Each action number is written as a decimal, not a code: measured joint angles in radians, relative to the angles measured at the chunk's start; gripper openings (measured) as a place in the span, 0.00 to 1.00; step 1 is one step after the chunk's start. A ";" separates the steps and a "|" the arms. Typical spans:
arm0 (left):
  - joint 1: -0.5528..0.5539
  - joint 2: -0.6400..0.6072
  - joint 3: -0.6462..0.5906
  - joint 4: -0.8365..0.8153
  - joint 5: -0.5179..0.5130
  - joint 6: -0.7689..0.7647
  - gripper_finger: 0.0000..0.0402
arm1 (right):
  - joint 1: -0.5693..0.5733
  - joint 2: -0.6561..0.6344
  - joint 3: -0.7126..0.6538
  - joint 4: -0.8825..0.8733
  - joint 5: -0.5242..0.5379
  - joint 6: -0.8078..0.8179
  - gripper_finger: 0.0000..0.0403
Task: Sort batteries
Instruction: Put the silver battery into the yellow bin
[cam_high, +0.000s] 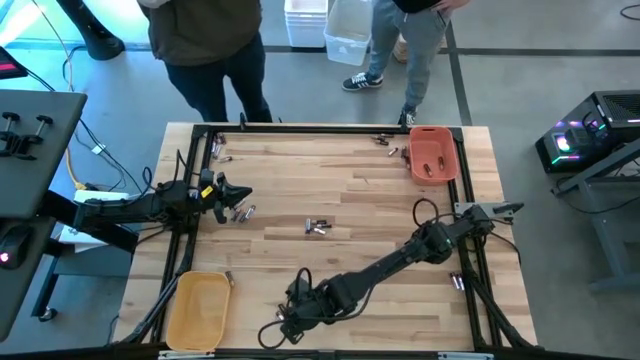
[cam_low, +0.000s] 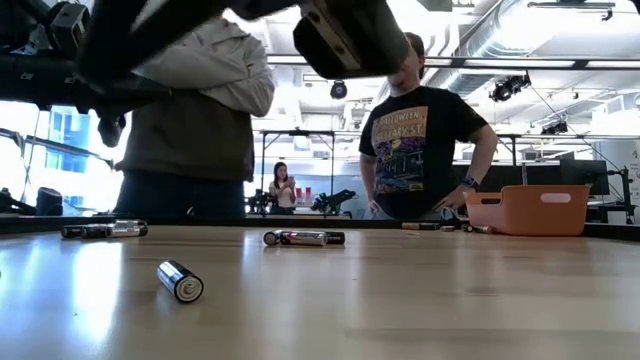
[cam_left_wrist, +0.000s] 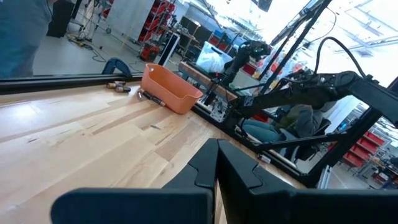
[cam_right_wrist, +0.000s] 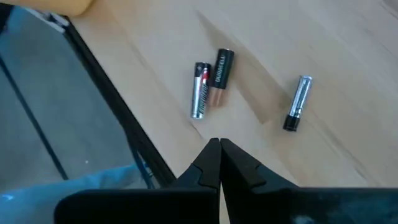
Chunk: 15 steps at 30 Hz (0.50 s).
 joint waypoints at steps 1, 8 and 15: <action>0.000 0.000 0.000 0.000 0.000 0.000 0.00 | 0.000 0.000 0.000 0.009 0.001 -0.004 0.00; 0.000 0.000 0.000 0.000 0.000 0.000 0.00 | -0.001 -0.002 0.002 0.048 0.005 -0.067 0.00; 0.000 0.000 0.000 0.000 0.000 0.000 0.00 | -0.006 -0.002 0.002 0.044 0.005 -0.108 0.00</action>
